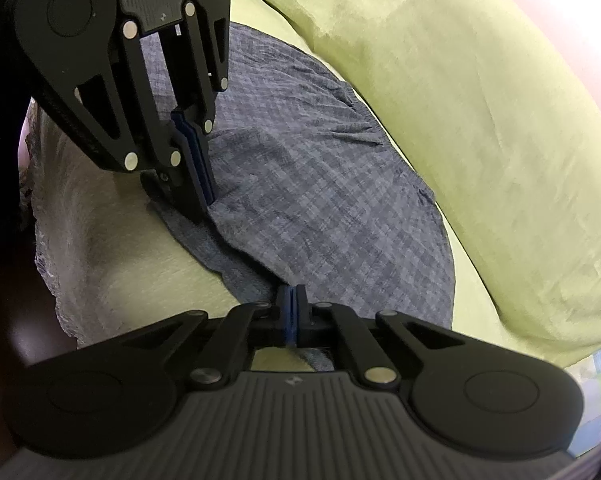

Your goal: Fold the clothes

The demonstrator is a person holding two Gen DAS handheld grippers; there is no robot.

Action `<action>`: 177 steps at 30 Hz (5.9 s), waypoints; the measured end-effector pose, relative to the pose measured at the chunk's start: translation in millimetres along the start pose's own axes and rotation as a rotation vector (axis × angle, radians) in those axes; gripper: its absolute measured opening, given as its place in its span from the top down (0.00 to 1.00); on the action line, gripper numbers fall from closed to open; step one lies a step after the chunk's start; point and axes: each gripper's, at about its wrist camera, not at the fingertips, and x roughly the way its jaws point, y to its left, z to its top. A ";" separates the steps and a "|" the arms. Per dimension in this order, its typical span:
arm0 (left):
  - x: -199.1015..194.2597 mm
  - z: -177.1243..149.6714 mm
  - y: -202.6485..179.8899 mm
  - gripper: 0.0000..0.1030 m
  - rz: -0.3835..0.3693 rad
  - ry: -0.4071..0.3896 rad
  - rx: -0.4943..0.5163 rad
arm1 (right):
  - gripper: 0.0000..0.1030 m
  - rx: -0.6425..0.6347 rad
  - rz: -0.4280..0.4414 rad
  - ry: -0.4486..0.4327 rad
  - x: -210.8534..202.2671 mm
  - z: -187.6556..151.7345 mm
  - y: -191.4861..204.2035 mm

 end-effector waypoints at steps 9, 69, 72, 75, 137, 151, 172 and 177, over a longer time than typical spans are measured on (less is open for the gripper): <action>-1.1 1.7 0.6 0.98 -0.007 -0.005 -0.006 | 1.00 0.013 0.004 -0.003 -5.3 1.7 -1.0; 28.2 30.7 -16.4 0.74 -0.083 -0.053 0.031 | 0.75 0.751 -0.242 0.217 26.9 -106.6 -135.6; 21.2 31.0 -10.6 0.74 -0.093 -0.089 -0.012 | 0.75 0.853 -0.241 0.190 14.6 -116.5 -145.0; 15.6 32.6 -5.4 0.74 -0.070 -0.119 -0.038 | 0.75 0.924 -0.222 0.138 0.5 -115.6 -147.6; 18.0 16.4 9.4 0.71 -0.023 -0.109 -0.054 | 0.81 1.930 0.265 -0.063 9.0 -152.7 -93.4; 25.1 14.6 9.3 0.70 -0.041 -0.096 -0.058 | 0.79 2.063 0.381 -0.073 22.8 -150.6 -82.8; 17.6 13.5 3.4 0.70 -0.044 -0.089 -0.013 | 1.00 1.965 0.282 -0.031 12.8 -157.1 -92.2; 18.6 12.1 6.3 0.70 -0.057 -0.071 -0.027 | 0.94 1.927 0.324 -0.029 15.9 -147.1 -90.6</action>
